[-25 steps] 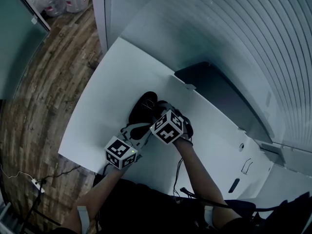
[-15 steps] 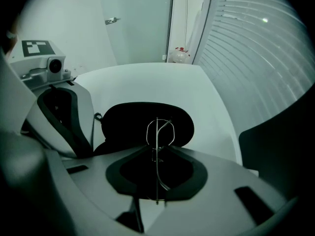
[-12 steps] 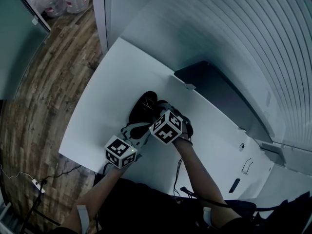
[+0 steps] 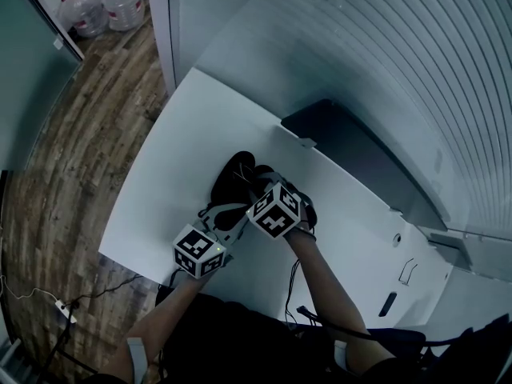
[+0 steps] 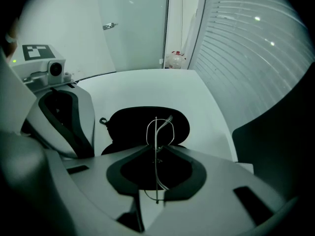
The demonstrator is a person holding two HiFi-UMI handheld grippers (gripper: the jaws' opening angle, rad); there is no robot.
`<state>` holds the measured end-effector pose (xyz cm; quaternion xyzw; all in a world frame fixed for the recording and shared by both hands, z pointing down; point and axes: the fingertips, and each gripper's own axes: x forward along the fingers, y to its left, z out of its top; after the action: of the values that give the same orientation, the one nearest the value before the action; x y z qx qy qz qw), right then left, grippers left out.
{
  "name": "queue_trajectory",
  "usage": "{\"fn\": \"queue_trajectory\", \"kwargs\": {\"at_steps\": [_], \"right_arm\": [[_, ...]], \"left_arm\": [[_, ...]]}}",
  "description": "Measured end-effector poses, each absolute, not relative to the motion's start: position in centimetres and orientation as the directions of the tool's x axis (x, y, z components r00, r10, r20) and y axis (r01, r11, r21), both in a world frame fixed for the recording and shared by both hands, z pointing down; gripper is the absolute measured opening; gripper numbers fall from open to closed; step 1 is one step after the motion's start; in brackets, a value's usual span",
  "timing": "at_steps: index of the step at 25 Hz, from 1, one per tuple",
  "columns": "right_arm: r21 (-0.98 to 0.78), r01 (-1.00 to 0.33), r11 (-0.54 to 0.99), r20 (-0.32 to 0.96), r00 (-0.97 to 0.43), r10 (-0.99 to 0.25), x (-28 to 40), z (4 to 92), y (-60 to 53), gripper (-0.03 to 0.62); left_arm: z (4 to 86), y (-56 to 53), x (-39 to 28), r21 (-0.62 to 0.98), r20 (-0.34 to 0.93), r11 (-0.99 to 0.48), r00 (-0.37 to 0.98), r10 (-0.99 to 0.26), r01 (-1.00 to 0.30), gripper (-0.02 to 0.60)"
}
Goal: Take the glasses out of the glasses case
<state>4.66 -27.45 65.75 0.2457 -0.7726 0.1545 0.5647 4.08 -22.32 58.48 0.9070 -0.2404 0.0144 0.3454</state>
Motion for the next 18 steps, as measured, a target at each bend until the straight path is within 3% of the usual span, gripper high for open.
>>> {"fn": "queue_trajectory", "kwargs": {"at_steps": [2, 18], "right_arm": [[0.042, -0.556, 0.830, 0.945, -0.247, -0.213, 4.6, 65.5, -27.3, 0.043], [0.051, -0.613, 0.789, 0.917, -0.285, -0.280, 4.0, 63.5, -26.7, 0.041]], "left_arm": [[58.3, -22.2, 4.0, 0.614, 0.192, -0.651, 0.884, -0.426, -0.447, 0.006], [56.6, -21.3, 3.5, 0.584, 0.182, -0.681, 0.889, -0.421, -0.442, 0.006]]}}
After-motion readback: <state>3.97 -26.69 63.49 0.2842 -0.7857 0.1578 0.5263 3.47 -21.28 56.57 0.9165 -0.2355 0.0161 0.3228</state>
